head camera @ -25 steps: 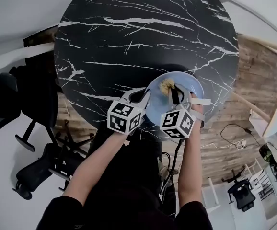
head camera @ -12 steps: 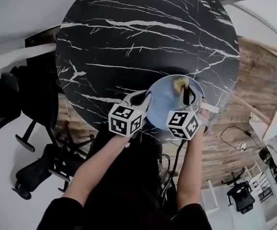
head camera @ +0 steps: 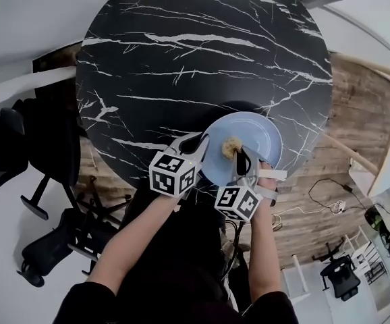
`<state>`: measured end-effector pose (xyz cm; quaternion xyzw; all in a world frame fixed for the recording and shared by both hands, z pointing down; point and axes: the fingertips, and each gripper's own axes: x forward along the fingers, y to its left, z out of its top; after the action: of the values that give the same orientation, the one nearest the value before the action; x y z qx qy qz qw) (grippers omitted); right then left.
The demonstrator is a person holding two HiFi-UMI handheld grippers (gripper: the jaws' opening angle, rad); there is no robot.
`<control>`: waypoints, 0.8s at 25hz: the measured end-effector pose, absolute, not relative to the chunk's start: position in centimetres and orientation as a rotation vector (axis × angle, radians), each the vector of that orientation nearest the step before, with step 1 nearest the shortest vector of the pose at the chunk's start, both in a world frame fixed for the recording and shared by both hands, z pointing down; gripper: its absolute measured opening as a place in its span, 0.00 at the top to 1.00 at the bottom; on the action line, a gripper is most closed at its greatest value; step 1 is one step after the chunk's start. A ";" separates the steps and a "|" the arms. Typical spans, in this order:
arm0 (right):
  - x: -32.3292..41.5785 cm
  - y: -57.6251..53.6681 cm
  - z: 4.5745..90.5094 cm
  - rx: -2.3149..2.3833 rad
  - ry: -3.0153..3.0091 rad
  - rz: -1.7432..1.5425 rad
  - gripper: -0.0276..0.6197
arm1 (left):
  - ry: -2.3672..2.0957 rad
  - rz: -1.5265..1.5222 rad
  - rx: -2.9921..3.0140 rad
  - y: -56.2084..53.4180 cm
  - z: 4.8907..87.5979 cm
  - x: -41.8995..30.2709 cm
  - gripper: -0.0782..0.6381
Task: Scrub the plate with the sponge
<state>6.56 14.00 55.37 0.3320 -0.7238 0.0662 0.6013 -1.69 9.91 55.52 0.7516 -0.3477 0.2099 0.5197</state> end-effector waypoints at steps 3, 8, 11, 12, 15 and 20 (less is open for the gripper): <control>5.3 16.6 55.4 0.711 -1.702 0.171 0.91 | -0.841 0.510 1.810 9.9 55.5 -1.7 0.86; 3.7 20.2 55.4 0.591 -1.757 0.223 0.91 | -0.838 0.494 1.802 9.7 55.5 -1.6 0.85; 3.1 22.5 55.3 0.496 -1.779 0.237 0.91 | -0.834 0.496 1.799 9.9 55.6 -1.7 0.85; 3.1 23.1 55.2 0.474 -1.782 0.229 0.91 | -0.831 0.499 1.796 10.0 55.6 -1.8 0.86; 3.4 23.6 54.9 0.471 -1.787 0.228 0.91 | -0.817 0.518 1.808 10.2 55.7 -1.8 0.87; 4.1 23.4 55.6 0.488 -1.790 0.286 0.91 | -0.811 0.575 1.864 10.3 55.4 -1.5 0.87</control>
<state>4.13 23.38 55.61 0.2097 -0.7693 0.1229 0.5909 -1.53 10.30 55.42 0.7682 -0.3343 0.2369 0.4919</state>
